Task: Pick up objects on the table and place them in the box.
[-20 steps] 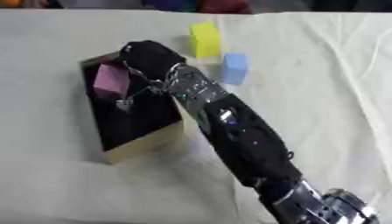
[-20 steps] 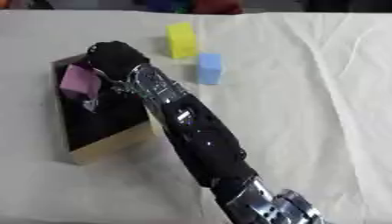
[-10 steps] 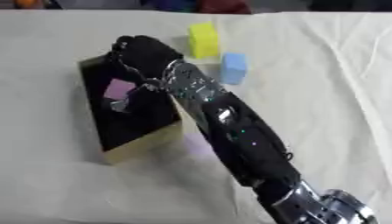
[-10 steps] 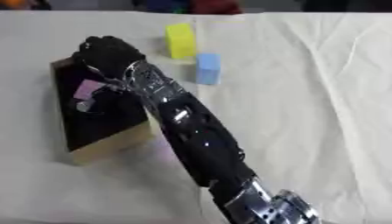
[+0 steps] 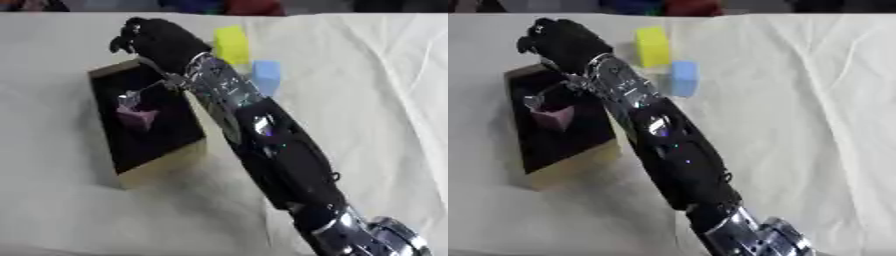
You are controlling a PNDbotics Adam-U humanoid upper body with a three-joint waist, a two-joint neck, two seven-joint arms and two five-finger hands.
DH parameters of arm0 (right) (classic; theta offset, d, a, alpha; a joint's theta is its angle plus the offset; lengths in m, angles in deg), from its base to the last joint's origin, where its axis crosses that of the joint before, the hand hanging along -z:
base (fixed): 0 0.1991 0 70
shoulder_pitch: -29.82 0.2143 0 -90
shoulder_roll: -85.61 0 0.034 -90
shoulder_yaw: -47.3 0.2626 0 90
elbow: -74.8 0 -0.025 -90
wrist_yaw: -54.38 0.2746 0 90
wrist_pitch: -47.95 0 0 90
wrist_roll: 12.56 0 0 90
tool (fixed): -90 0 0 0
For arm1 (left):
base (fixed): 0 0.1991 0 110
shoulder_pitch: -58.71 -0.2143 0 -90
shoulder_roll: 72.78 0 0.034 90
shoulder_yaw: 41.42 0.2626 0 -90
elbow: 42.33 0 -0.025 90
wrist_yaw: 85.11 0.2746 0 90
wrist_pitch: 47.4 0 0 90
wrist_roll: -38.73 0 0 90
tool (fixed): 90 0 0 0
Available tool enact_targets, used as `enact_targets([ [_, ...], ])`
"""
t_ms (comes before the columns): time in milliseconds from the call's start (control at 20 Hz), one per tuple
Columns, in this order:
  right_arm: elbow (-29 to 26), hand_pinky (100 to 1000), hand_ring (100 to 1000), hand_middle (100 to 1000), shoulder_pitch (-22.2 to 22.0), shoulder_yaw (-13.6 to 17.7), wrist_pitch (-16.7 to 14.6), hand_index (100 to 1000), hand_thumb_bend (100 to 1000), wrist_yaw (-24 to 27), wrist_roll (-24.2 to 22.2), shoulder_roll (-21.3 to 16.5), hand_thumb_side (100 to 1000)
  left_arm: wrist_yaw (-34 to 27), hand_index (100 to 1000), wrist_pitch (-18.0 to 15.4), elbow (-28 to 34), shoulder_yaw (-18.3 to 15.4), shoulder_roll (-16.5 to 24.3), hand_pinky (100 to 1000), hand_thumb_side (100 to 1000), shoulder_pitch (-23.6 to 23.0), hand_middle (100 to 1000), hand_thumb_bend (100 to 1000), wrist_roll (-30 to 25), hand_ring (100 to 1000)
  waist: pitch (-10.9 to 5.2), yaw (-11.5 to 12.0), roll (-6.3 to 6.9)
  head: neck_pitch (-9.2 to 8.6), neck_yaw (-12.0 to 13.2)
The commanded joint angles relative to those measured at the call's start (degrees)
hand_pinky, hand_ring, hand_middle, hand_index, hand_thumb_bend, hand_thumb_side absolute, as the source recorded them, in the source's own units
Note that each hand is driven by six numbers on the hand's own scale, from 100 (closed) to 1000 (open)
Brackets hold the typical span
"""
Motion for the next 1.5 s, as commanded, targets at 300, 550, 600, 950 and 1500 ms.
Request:
enact_targets([
  [300, -5.60, 857, 961, 671, 3.12, 3.98, 1.31, 847, 269, 7.00, -6.33, -6.39, 530, 0.16, 819, -0.04, 0.95, -0.16, 1.08, 646, 737, 0.28, 757, 100, -0.29, 658, -1.14, -0.68, 0.71, -0.10, 0.73],
  [550, -5.52, 889, 978, 695, 4.40, 5.09, 1.23, 852, 206, 11.17, -9.43, -11.73, 426, 0.28, 819, -0.09, 0.95, -0.24, 1.27, 646, 732, 0.13, 758, 100, -0.33, 658, -1.22, -1.06, 0.88, 0.04, 1.10],
  [600, -5.35, 892, 982, 702, 4.66, 5.17, 1.42, 854, 198, 12.08, -9.85, -12.92, 411, 0.31, 819, -0.09, 0.95, -0.26, 1.32, 646, 731, 0.07, 758, 100, -0.33, 658, -1.26, -1.19, 0.88, 0.07, 1.17],
  [950, -1.03, 903, 995, 745, 7.12, 3.83, 2.38, 867, 257, 19.01, -12.39, -21.66, 374, 0.57, 819, -0.03, 0.95, -0.38, 1.64, 646, 726, -0.17, 758, 100, -0.30, 658, -1.42, -2.04, 0.75, 0.00, 1.58],
  [1500, 10.45, 891, 987, 772, 9.12, 1.84, -3.43, 874, 329, 17.96, -13.23, -28.67, 362, 1.00, 819, 0.01, 0.95, -0.56, 2.15, 646, 723, -0.59, 758, 100, -0.05, 659, -1.69, -3.43, 0.78, 0.39, 2.39],
])
